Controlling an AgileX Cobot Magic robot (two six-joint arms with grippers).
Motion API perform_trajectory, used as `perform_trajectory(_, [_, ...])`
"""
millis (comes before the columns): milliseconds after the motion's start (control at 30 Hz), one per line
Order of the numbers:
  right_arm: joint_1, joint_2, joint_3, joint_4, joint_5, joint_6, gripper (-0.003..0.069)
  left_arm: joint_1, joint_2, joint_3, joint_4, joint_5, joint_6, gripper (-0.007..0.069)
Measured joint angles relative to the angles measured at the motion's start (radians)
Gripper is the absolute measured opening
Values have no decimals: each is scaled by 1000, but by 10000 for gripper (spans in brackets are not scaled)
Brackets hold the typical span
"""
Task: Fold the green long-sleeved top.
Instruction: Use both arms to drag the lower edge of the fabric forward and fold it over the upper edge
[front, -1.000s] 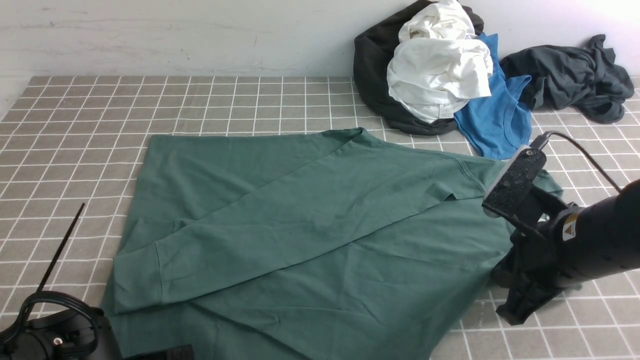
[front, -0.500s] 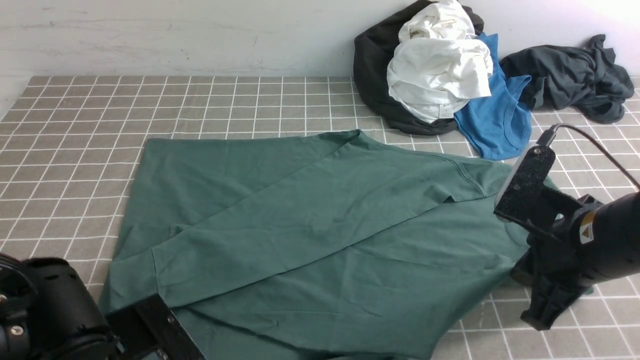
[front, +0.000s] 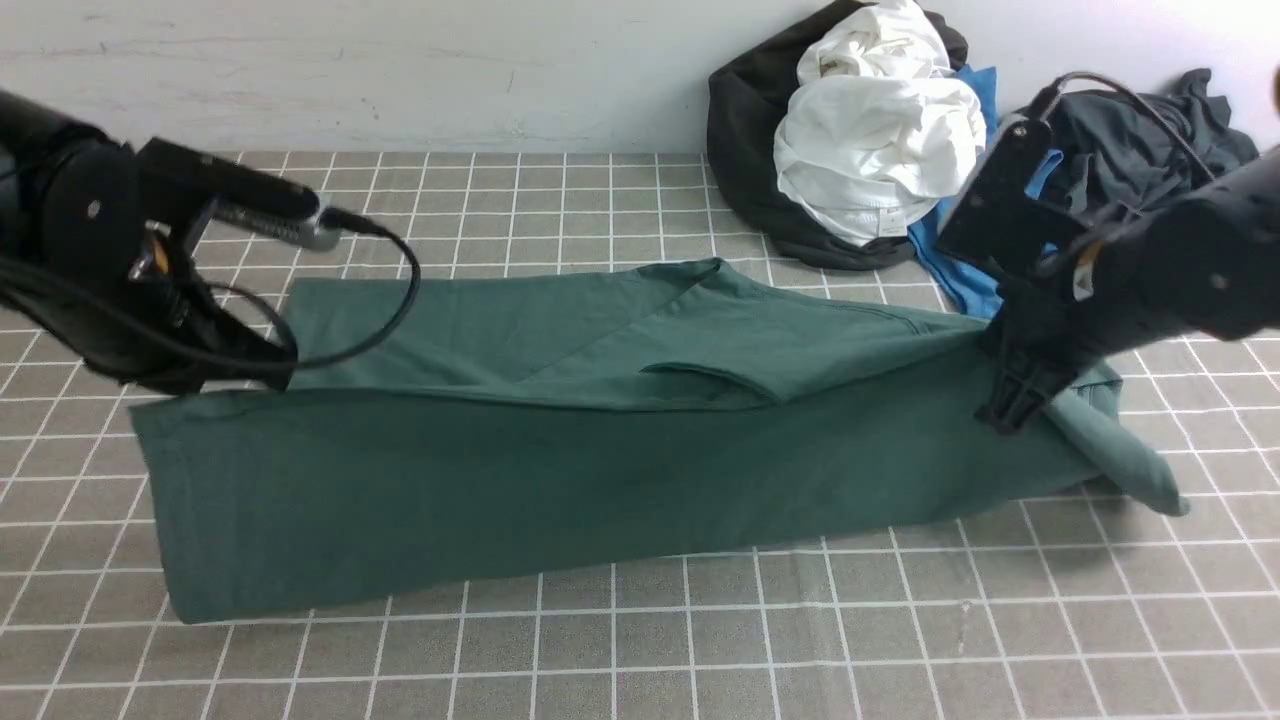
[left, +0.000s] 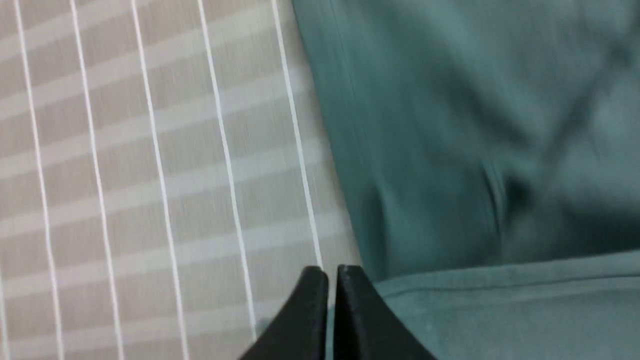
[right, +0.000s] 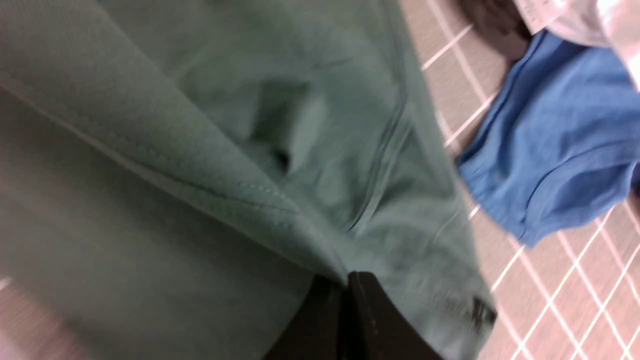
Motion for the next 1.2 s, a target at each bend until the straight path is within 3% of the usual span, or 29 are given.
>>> perform_trajectory(300, [-28, 309, -359, 34, 40, 0, -3, 17, 446, -474, -1, 19, 43, 6])
perform_trajectory(367, [-28, 359, -429, 63, 115, 0, -3, 17, 525, -582, -63, 157, 184, 6])
perform_trajectory(433, [-28, 368, -438, 72, 136, 0, -3, 19, 539, -605, -105, 223, 235, 6])
perform_trajectory(467, [-28, 373, -445, 85, 174, 0, -3, 26, 557, -620, -185, 327, 341, 11])
perform_trajectory(533, [-28, 374, -449, 91, 205, 0, -3, 33, 566, -624, -266, 411, 409, 29])
perform_trajectory(633, [-28, 374, -452, 102, 236, 0, -3, 37, 571, -625, -331, 441, 467, 93])
perform_trajectory(800, [-28, 374, -453, 115, 263, 0, -3, 39, 577, -631, -312, 443, 485, 287])
perform_trajectory(933, [-28, 374, -454, 121, 271, 0, -3, 39, 613, -631, -308, 442, 527, 368])
perform_trajectory(1100, [-28, 374, -454, 124, 272, 0, -3, 39, 651, -631, -311, 443, 553, 353])
perform_trajectory(1200, [-28, 374, -455, 124, 271, 0, -3, 39, 642, -611, -318, 438, 553, 284])
